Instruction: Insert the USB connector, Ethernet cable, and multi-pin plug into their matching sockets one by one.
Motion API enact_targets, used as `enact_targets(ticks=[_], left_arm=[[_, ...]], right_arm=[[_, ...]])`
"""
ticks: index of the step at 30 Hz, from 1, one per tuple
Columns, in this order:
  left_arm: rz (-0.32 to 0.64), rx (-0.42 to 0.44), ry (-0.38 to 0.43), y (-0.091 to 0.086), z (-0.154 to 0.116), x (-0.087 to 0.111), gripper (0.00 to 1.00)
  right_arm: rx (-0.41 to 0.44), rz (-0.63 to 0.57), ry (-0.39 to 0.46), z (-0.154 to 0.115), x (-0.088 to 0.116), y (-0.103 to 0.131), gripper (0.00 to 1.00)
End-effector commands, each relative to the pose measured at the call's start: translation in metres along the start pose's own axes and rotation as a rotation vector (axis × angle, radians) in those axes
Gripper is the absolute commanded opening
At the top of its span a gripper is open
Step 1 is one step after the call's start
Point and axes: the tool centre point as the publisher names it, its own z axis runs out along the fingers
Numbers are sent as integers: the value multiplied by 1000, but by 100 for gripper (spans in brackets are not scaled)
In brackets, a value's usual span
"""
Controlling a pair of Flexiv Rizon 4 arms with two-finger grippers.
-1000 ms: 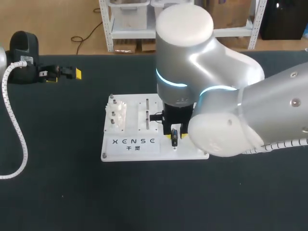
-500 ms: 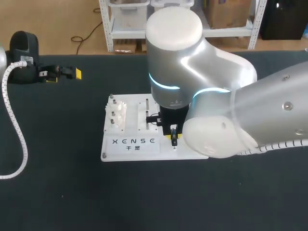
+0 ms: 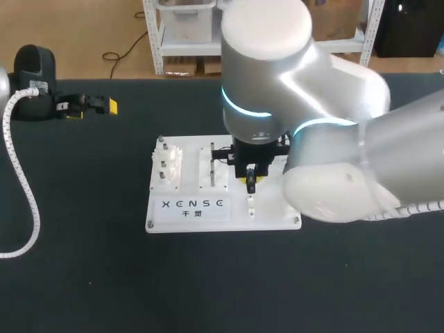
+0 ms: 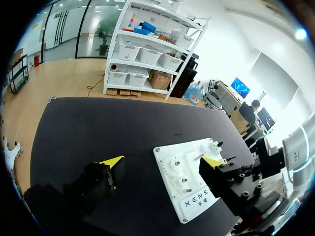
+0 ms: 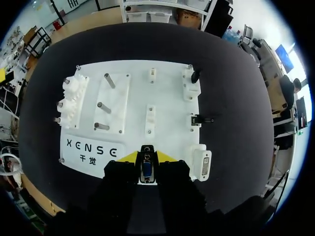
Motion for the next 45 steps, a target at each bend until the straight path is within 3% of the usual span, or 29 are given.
enact_targets(ticks=[1,11,21,45], left_arm=[[0,0,0,0,0,0,100],[0,0,0,0,0,0,100],[0,0,0,0,0,0,100],[0,0,0,0,0,0,100]], right_arm=[[-6,4,-59,-17,8,-18,0],[40,6,-79,-21,9,-53,0],[85,-6,-87,-15,11,-70,0],[81,-19,-72,-14,14,-74,0]])
